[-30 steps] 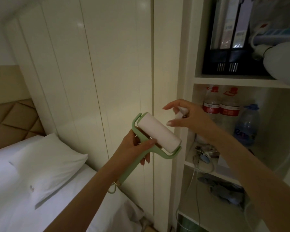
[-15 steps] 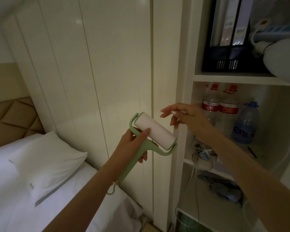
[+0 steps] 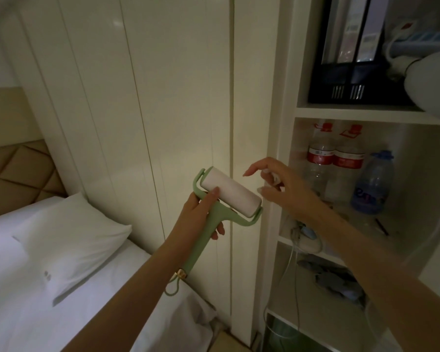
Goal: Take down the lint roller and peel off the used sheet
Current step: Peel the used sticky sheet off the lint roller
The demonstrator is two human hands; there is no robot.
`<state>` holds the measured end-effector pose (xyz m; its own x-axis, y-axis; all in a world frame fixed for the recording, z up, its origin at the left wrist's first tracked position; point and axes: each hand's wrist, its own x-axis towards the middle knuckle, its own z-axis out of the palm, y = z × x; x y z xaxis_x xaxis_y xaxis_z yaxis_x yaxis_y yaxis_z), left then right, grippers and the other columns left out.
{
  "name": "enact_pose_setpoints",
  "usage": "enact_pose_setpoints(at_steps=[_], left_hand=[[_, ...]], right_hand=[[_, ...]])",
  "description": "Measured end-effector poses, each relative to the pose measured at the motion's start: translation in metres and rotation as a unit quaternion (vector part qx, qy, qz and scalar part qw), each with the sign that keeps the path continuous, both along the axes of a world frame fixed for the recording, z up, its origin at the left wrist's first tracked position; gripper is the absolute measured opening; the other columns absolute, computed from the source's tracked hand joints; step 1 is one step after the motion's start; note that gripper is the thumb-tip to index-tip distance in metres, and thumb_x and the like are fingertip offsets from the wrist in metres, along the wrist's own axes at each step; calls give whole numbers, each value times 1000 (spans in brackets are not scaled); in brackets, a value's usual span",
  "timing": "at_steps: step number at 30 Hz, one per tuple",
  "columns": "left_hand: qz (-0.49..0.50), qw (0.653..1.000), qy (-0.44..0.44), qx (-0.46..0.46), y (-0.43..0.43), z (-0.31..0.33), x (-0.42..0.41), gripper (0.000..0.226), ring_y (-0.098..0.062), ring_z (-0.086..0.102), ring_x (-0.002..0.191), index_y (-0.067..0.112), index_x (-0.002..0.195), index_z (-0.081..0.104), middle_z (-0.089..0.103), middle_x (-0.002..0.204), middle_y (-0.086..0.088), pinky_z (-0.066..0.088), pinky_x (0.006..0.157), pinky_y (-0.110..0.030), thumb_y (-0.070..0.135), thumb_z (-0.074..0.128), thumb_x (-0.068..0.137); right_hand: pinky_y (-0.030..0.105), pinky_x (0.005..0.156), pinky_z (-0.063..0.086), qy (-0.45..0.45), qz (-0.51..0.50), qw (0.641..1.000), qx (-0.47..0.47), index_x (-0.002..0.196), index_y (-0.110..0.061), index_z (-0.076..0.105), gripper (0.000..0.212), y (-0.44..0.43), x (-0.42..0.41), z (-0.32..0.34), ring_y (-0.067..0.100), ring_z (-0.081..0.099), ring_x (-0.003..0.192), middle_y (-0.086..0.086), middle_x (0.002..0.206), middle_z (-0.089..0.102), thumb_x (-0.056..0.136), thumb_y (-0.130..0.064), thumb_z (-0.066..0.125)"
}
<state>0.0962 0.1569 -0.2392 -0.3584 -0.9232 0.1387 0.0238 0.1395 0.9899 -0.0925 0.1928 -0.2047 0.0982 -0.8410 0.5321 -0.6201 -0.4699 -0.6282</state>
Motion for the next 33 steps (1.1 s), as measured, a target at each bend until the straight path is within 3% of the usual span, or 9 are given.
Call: enact_pose_setpoints(at_steps=[3, 7, 10, 13, 19, 22, 25, 31, 33], left_hand=[[5, 1000, 3, 0, 0, 1, -1, 29, -14, 60, 42, 9, 110, 49, 68, 91, -26, 49, 41, -25, 32, 49, 92], [17, 1000, 0, -13, 2, 2, -1, 35, -13, 60, 41, 6, 109, 53, 68, 74, -13, 48, 39, -23, 36, 50, 91], [28, 1000, 0, -14, 3, 3, -1, 37, -14, 60, 40, 3, 107, 55, 66, 61, -5, 48, 39, -23, 37, 52, 90], [35, 999, -11, -23, 3, 5, -2, 38, -13, 59, 39, 4, 107, 55, 66, 60, -4, 48, 39, -23, 38, 52, 89], [42, 998, -23, -38, 3, 4, -2, 40, -13, 60, 41, 7, 110, 53, 67, 67, -9, 50, 43, -24, 41, 51, 89], [50, 998, -21, -41, 3, 6, -1, 38, -11, 59, 40, 8, 107, 53, 66, 67, -8, 50, 42, -23, 41, 50, 89], [57, 997, -17, -51, 1, 8, -1, 34, -10, 58, 38, 10, 104, 53, 65, 68, -8, 49, 40, -22, 40, 50, 89], [48, 997, -30, -51, -1, 4, 2, 39, -12, 59, 42, 10, 110, 51, 68, 75, -14, 50, 43, -25, 41, 52, 88], [41, 998, -33, -46, -2, 3, 2, 38, -12, 60, 42, 9, 112, 50, 69, 81, -17, 50, 43, -25, 39, 52, 89]], right_hand=[[14, 61, 38, 92, 4, 993, -67, 102, -37, 55, 37, 6, 3, -4, 4, 37, 68, 1, 85, 45, 75, -12, 54], [18, 63, 38, 195, 5, 974, -118, 109, -39, 54, 36, 8, 7, -9, 6, 39, 74, -7, 87, 38, 75, -28, 51], [23, 61, 40, 252, -13, 957, -145, 110, -35, 53, 35, 8, 11, -11, 15, 44, 74, 1, 89, 46, 75, -36, 55], [14, 57, 29, 295, -45, 939, -173, 106, -29, 59, 30, 4, 16, -11, 13, 40, 69, 5, 84, 50, 77, -35, 60], [14, 52, 23, 326, -75, 918, -214, 80, -20, 66, 19, 2, 28, -6, 13, 40, 60, 6, 72, 52, 79, -30, 50], [24, 50, 34, 341, -102, 903, -241, 71, -16, 65, 5, -1, 32, -8, 17, 47, 56, 7, 67, 55, 72, -19, 68], [25, 51, 38, 345, -143, 895, -244, 69, -14, 62, 15, -2, 38, -12, 18, 51, 56, 5, 67, 56, 63, -13, 75], [8, 55, 24, 235, -229, 921, -209, 69, -20, 62, 18, -18, 21, -4, 2, 40, 65, -5, 73, 56, 72, -4, 70], [3, 51, 31, 209, -228, 931, -194, 70, -19, 63, 21, -20, 15, -1, -4, 41, 62, -11, 74, 51, 74, 1, 68]])
